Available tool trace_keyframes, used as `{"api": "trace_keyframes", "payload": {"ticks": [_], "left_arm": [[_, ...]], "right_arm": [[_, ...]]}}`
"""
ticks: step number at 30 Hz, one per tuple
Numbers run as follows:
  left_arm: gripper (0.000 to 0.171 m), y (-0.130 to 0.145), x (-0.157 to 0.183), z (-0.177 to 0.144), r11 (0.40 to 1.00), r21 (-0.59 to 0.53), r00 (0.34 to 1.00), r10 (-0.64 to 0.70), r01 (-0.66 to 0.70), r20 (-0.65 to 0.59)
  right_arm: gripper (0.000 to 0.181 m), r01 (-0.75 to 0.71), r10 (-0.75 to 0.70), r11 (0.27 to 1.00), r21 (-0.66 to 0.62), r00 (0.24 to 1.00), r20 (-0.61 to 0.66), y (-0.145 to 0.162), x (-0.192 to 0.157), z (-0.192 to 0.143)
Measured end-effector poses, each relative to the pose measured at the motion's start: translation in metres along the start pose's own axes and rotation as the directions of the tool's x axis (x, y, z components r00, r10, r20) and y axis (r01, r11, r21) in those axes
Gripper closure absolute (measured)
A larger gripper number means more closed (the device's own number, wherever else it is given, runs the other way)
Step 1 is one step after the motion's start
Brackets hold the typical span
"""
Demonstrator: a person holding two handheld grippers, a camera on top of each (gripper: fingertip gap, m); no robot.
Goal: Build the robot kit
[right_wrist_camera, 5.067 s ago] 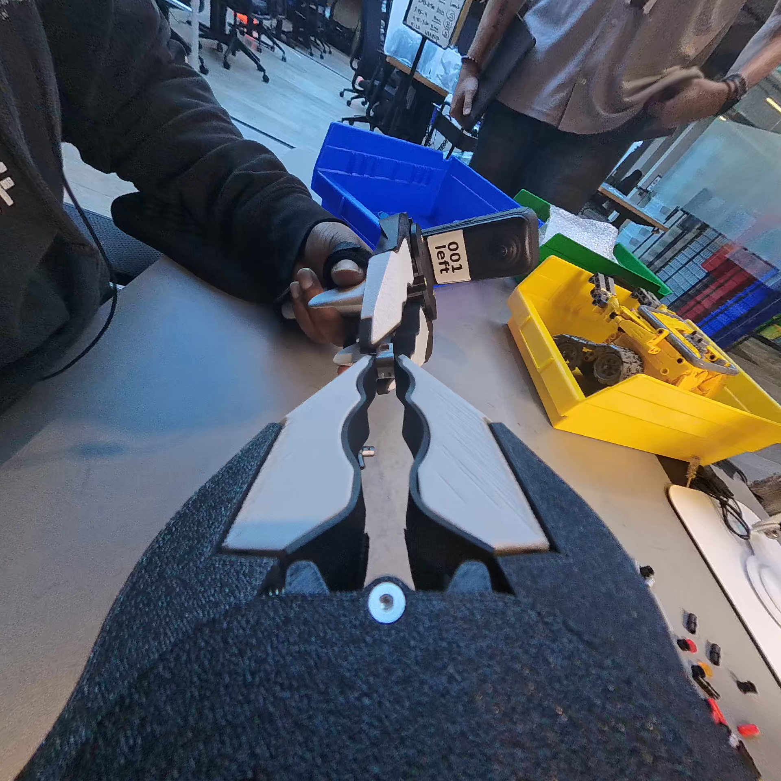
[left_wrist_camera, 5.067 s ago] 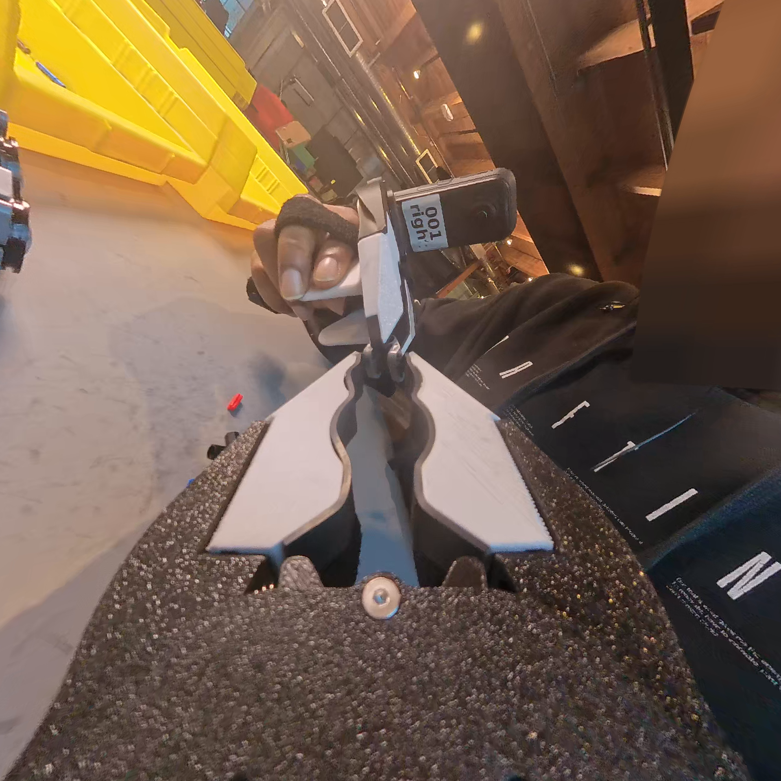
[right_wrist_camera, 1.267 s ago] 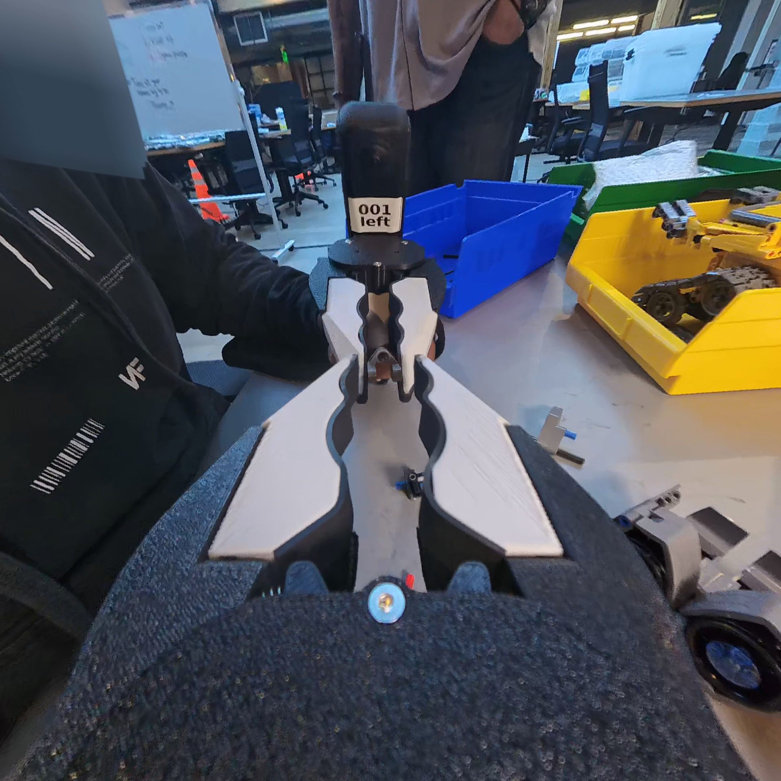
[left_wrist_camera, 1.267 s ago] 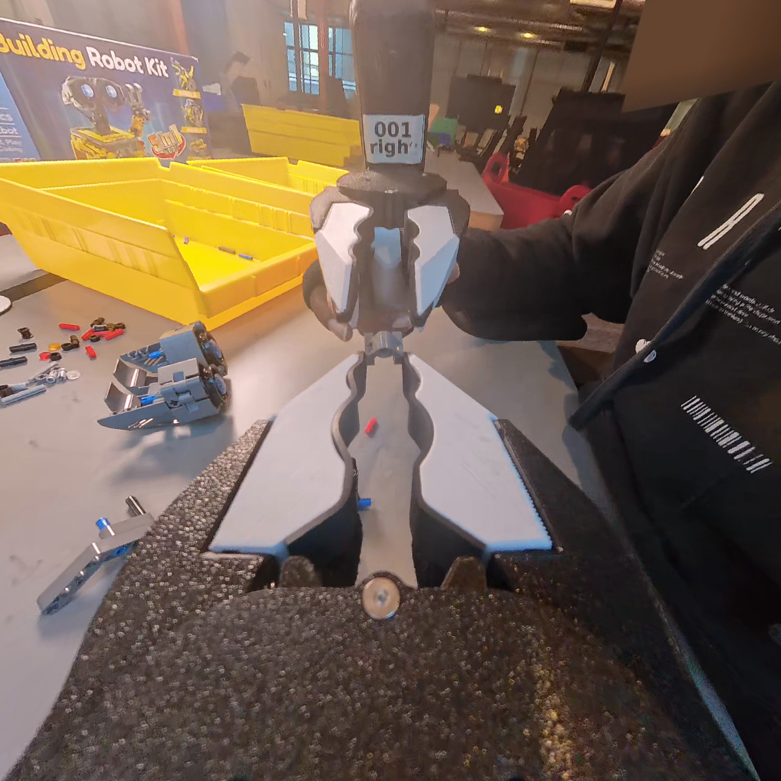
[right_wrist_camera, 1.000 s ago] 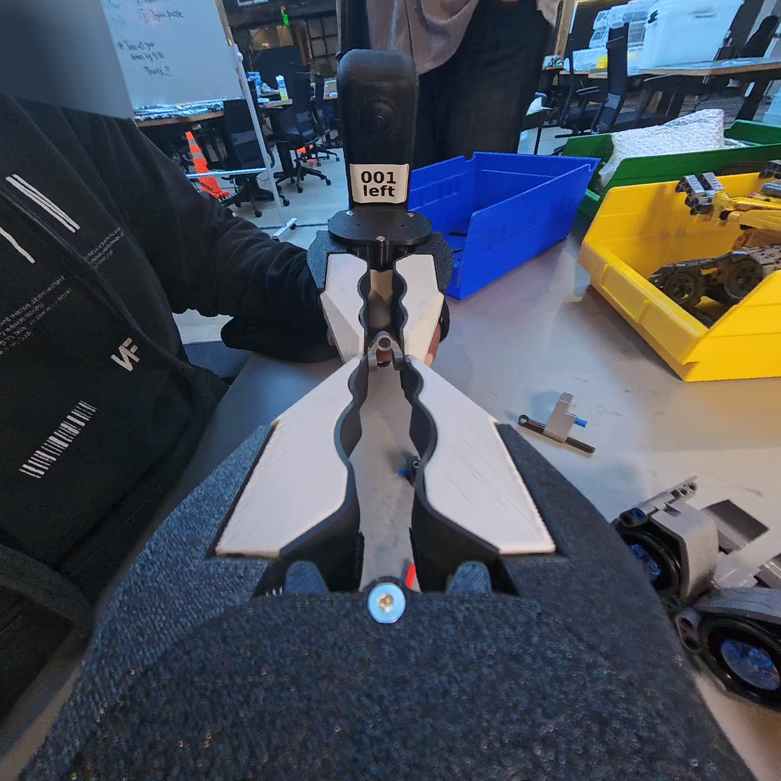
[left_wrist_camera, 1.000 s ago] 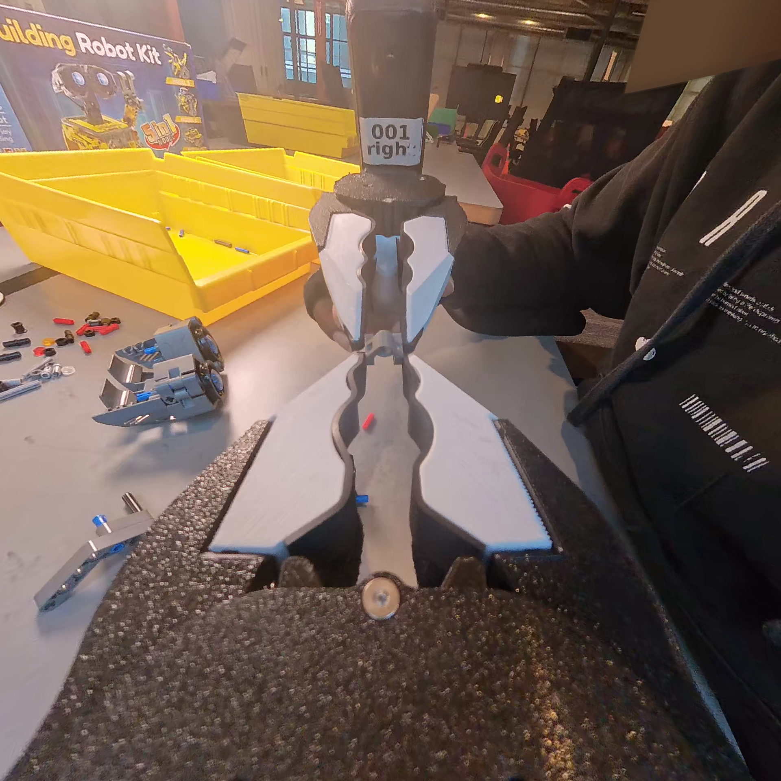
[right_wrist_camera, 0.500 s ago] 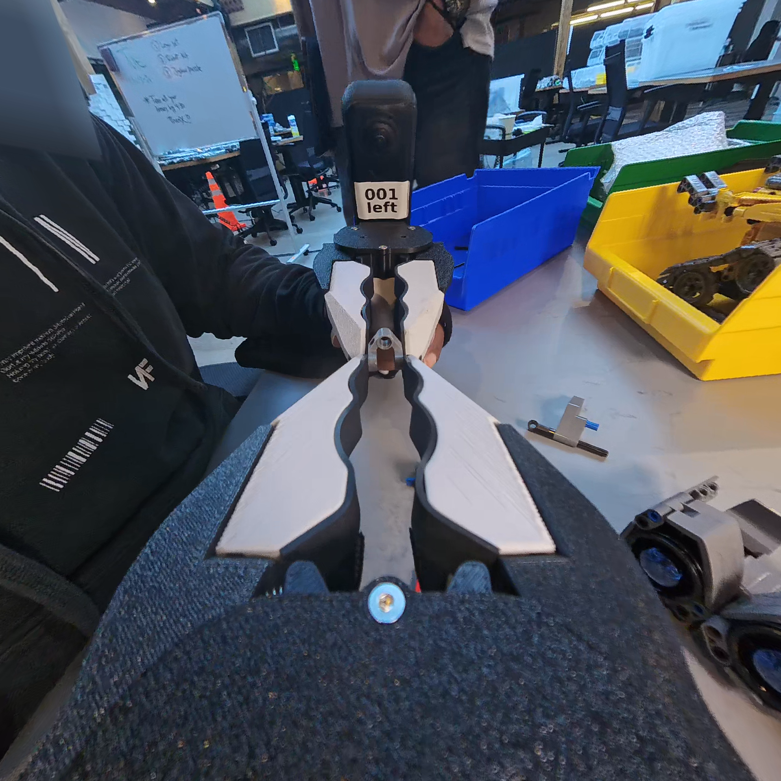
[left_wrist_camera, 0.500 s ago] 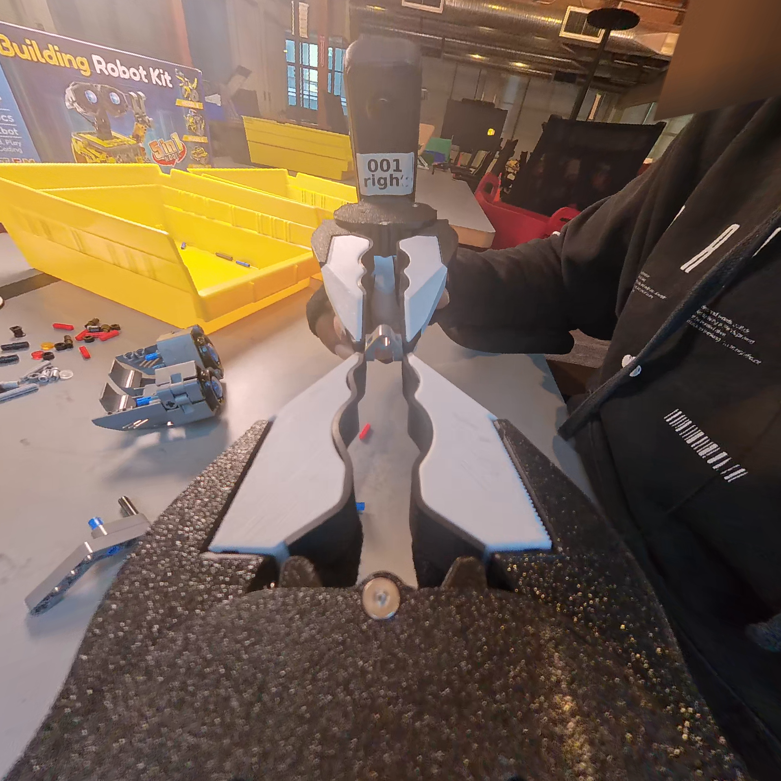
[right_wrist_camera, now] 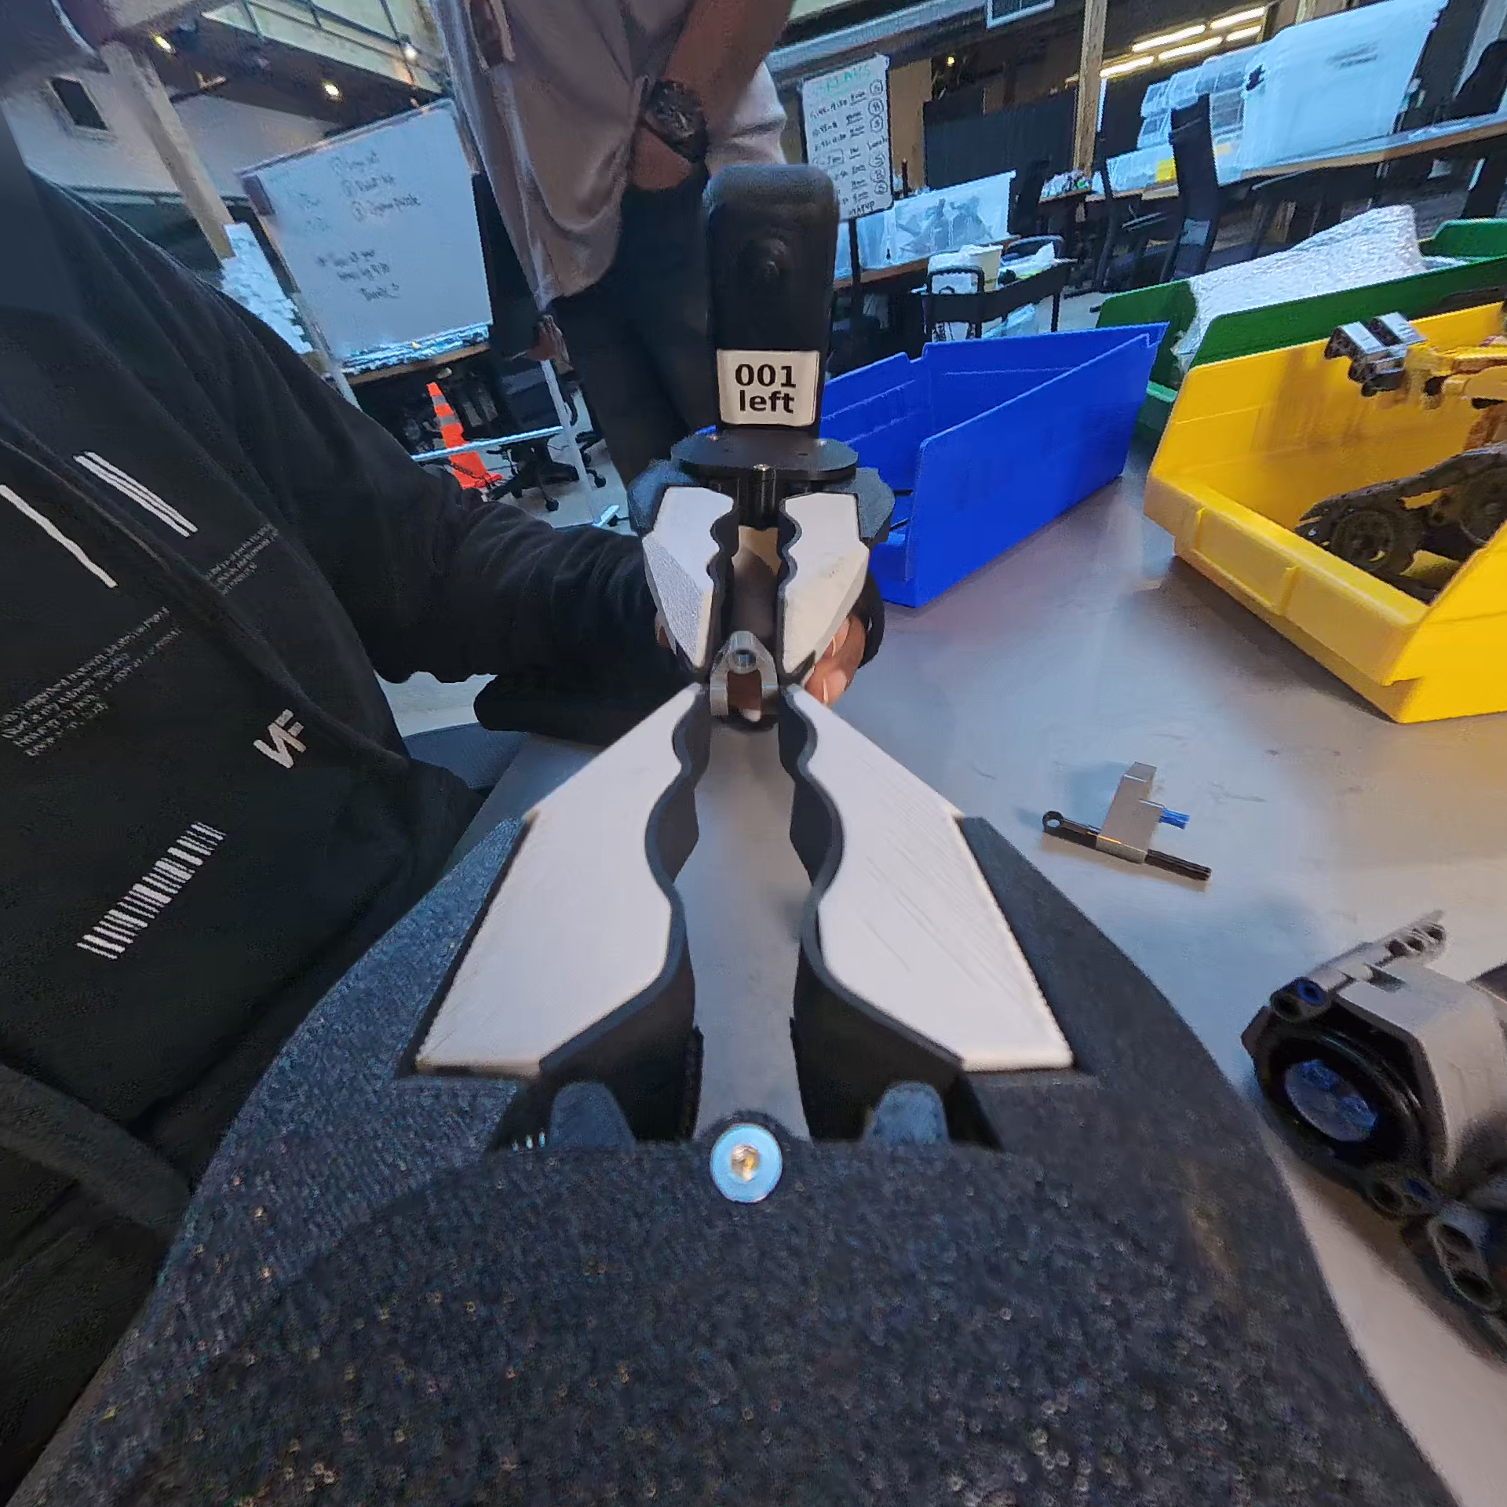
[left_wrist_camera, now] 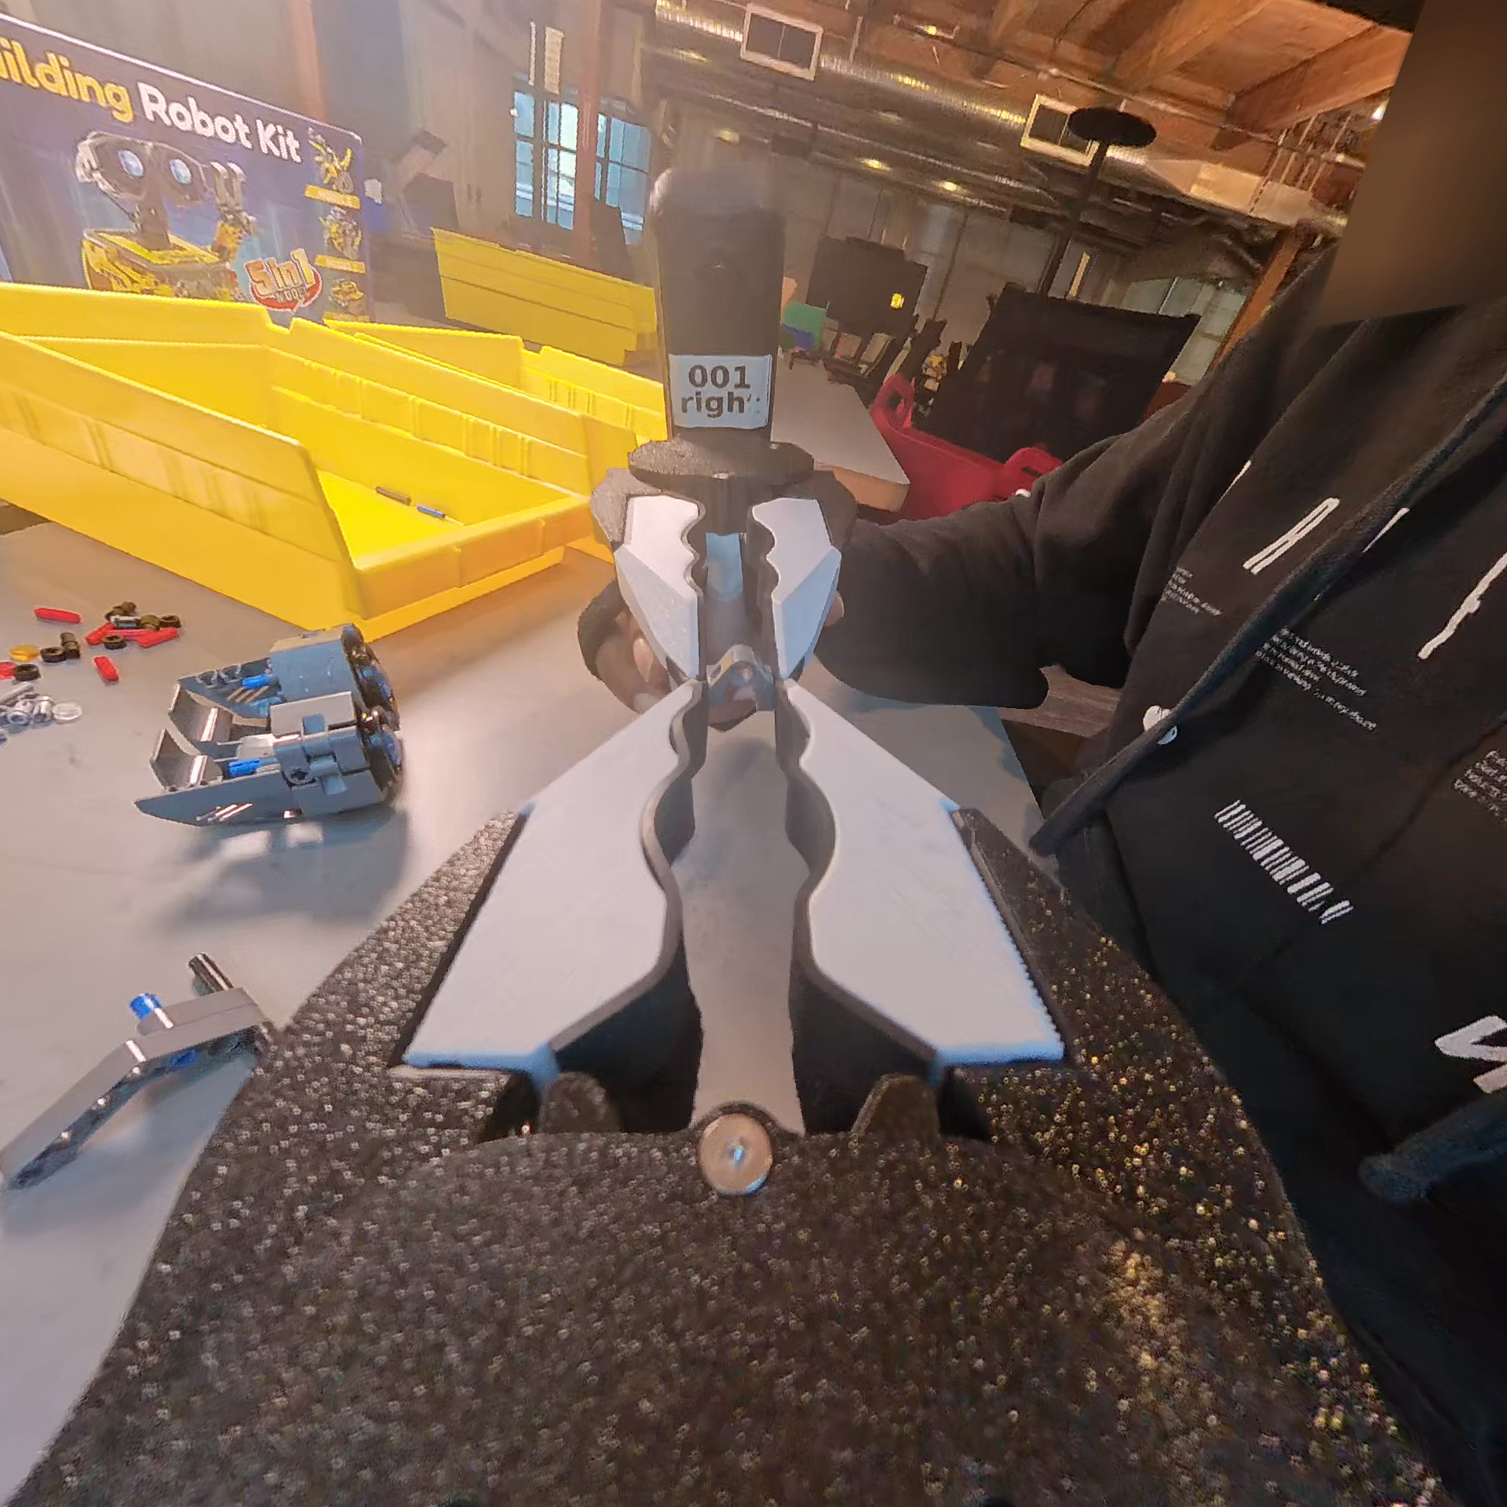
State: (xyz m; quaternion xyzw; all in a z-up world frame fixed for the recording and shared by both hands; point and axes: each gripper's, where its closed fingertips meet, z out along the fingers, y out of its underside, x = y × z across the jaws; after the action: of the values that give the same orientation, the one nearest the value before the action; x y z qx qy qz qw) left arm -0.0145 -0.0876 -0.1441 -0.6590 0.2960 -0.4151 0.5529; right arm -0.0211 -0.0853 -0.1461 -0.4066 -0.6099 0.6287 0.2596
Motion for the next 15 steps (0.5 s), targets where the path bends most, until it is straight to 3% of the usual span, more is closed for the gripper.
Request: {"api": "trace_keyframes", "payload": {"ticks": [5, 9, 15], "left_arm": [[0.156, 0.018, -0.006, -0.008, 0.984, -0.178, 1.000, 0.028, -0.026, 0.012], [0.156, 0.046, -0.029, -0.026, 0.916, -0.396, 0.989, 0.112, -0.064, 0.099], [0.156, 0.070, -0.036, -0.029, 0.847, -0.530, 0.995, 0.082, -0.036, 0.063]], "right_arm": [[0.164, 0.081, -0.089, 0.986, -0.144, 0.995, -0.047, 0.024, 0.004, 0.007], [0.161, 0.127, -0.141, 0.972, -0.197, 0.988, -0.064, 0.026, 0.009, 0.005], [0.161, 0.152, -0.203, 0.921, -0.360, 0.973, -0.109, 0.037, 0.027, 0.008]]}}
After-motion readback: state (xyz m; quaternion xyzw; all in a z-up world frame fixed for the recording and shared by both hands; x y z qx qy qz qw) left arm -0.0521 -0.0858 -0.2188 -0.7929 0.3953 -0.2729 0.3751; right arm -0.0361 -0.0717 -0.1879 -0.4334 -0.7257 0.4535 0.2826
